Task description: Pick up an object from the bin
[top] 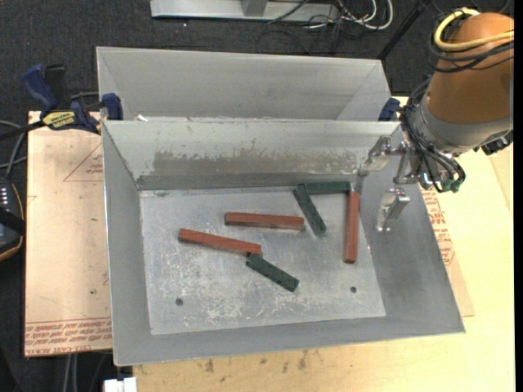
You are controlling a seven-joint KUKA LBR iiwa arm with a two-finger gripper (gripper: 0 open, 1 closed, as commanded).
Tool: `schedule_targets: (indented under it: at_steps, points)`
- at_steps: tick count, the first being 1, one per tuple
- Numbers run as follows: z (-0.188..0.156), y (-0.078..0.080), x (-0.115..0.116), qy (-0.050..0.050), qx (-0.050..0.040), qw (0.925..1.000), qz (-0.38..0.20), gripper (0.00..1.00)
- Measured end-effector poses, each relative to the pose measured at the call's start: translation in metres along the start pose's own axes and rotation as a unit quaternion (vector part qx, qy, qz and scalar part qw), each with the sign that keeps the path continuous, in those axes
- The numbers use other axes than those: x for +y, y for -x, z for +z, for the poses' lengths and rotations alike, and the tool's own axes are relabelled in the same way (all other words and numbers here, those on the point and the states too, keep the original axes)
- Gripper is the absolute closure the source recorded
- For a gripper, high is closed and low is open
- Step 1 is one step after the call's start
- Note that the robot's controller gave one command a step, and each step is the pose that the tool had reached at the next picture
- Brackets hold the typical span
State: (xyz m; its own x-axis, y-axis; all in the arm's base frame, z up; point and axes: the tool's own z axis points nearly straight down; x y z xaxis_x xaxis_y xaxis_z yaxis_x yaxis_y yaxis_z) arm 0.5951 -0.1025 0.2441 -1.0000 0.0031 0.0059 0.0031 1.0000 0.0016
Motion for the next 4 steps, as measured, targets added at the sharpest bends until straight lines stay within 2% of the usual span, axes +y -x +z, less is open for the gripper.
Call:
schedule_targets:
  at_steps: [1,2,3,4]
  points:
    - [-0.005,0.001,0.000,-0.001,-0.0039,1.0000,-0.001,0.00]
    - [0.044,0.000,0.010,-0.001,-0.0072,0.9999,-0.011,0.00]
    - [0.112,0.006,0.016,-0.001,-0.0061,0.9990,-0.043,0.00]
    - [0.161,0.011,0.027,-0.006,-0.0194,0.9612,-0.275,1.00]
